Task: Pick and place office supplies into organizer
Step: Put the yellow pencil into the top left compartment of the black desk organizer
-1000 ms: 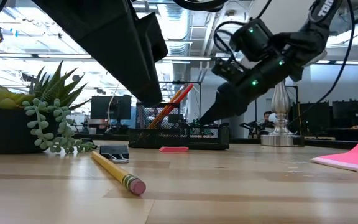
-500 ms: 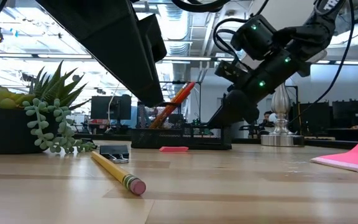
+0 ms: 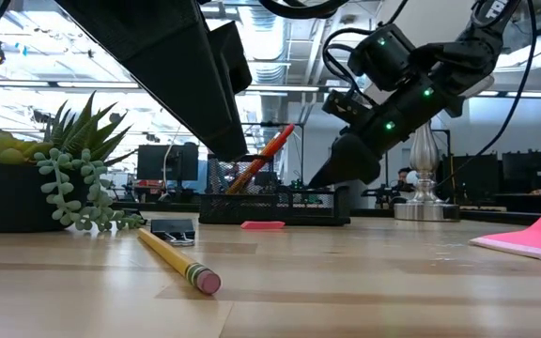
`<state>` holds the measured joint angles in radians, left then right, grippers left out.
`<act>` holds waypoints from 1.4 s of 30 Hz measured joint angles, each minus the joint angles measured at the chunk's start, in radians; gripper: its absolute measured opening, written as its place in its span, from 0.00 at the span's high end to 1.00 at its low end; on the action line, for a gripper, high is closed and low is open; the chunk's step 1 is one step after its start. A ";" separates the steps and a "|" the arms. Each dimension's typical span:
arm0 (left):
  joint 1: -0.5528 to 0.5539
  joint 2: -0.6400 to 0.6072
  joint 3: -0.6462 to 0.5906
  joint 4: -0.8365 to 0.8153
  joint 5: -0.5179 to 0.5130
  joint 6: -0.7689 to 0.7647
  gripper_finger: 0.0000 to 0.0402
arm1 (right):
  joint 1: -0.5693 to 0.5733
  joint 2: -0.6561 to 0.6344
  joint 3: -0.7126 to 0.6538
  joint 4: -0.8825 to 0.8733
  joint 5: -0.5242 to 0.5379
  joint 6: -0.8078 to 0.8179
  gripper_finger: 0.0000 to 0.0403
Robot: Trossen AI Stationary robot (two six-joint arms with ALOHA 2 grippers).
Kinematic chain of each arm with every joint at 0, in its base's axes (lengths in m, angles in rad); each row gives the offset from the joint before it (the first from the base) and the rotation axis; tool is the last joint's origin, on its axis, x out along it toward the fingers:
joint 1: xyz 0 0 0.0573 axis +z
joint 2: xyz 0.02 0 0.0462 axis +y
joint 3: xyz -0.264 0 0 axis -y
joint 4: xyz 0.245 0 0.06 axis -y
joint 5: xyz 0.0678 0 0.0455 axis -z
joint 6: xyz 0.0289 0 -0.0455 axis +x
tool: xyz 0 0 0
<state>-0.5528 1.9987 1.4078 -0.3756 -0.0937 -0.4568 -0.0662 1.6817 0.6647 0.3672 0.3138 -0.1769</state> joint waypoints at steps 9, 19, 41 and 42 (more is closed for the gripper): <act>0.000 0.000 0.000 0.000 0.000 0.000 0.69 | 0.006 0.000 0.000 -0.004 -0.021 -0.089 0.57; 0.003 0.000 0.000 0.000 -0.001 -0.001 0.69 | 0.008 0.000 0.001 -0.042 -0.028 -0.091 0.97; 0.004 0.000 0.000 0.002 -0.001 -0.030 0.69 | 0.006 0.001 0.208 -0.468 0.003 -0.035 0.70; 0.004 0.000 0.000 0.002 -0.001 -0.030 0.69 | 0.008 0.001 0.208 -0.491 0.003 -0.035 0.67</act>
<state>-0.5484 1.9987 1.4078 -0.3737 -0.0944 -0.4868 -0.0580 1.6825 0.8726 -0.1238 0.3164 -0.2116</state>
